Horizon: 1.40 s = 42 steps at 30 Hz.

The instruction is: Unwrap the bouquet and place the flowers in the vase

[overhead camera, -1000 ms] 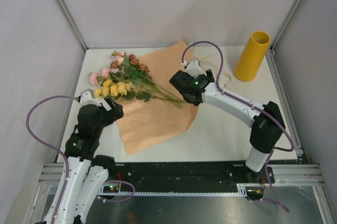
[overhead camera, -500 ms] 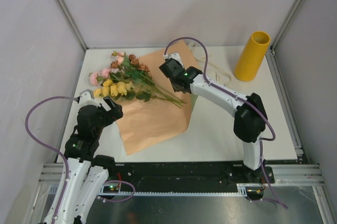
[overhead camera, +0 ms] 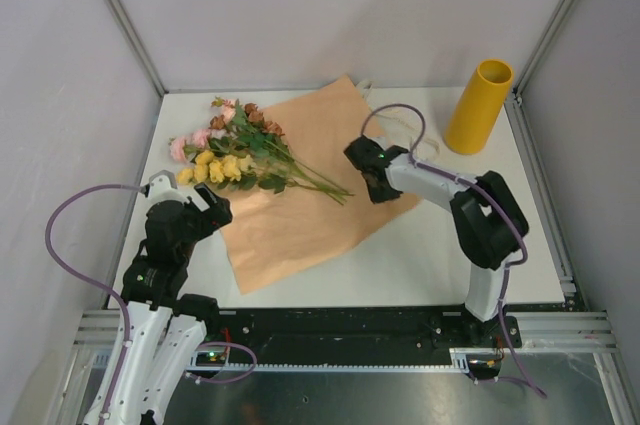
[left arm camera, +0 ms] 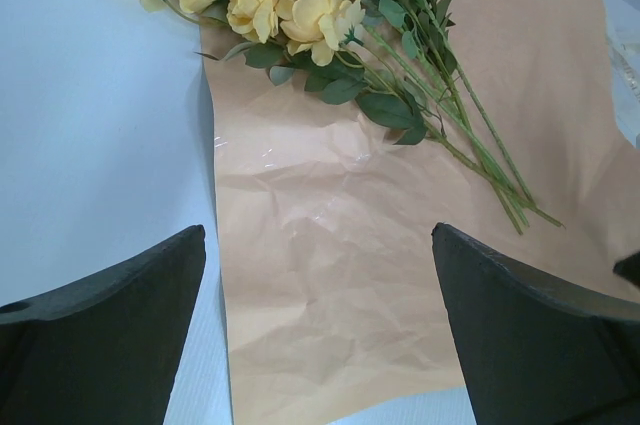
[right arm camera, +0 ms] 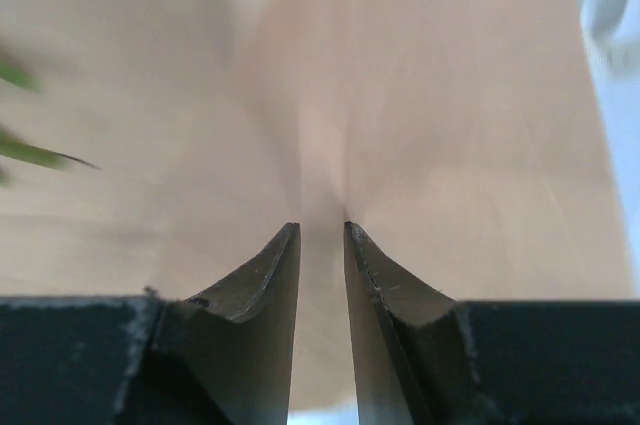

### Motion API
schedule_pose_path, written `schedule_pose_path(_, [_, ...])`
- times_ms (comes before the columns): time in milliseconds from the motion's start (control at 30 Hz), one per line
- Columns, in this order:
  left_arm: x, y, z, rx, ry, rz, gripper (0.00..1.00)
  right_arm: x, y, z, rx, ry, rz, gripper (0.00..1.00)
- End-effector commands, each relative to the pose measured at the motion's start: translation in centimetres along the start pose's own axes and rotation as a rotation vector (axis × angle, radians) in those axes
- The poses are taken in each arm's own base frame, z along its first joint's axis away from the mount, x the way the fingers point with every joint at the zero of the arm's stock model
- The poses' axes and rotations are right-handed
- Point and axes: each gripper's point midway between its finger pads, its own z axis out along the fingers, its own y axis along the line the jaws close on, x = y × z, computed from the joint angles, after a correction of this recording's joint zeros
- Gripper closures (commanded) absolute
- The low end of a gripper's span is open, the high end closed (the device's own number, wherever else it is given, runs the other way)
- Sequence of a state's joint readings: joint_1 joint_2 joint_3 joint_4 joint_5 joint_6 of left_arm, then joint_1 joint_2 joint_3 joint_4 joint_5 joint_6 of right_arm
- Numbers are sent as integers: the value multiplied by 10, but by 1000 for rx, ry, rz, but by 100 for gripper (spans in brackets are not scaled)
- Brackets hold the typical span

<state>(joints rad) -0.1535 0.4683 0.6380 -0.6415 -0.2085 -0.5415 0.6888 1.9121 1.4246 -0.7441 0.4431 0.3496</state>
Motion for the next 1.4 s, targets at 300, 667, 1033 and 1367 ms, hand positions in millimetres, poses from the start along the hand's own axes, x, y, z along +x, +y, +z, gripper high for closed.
schedule_pose_path(300, [-18,-4,-5,2,-50,-16,0,60,-6,23,-105,53,177,72])
schedule_pose_path(667, [-19,-4,-7,3,-57,-15,0,56,-22,14,-55,2,195,71])
schedule_pose_path(1033, [-17,-7,-7,22,-43,-8,0,-30,-11,-45,-245,-261,108,63])
schedule_pose_path(1367, [-17,-23,-11,106,-15,16,0,-144,59,-88,-658,-519,-50,55])
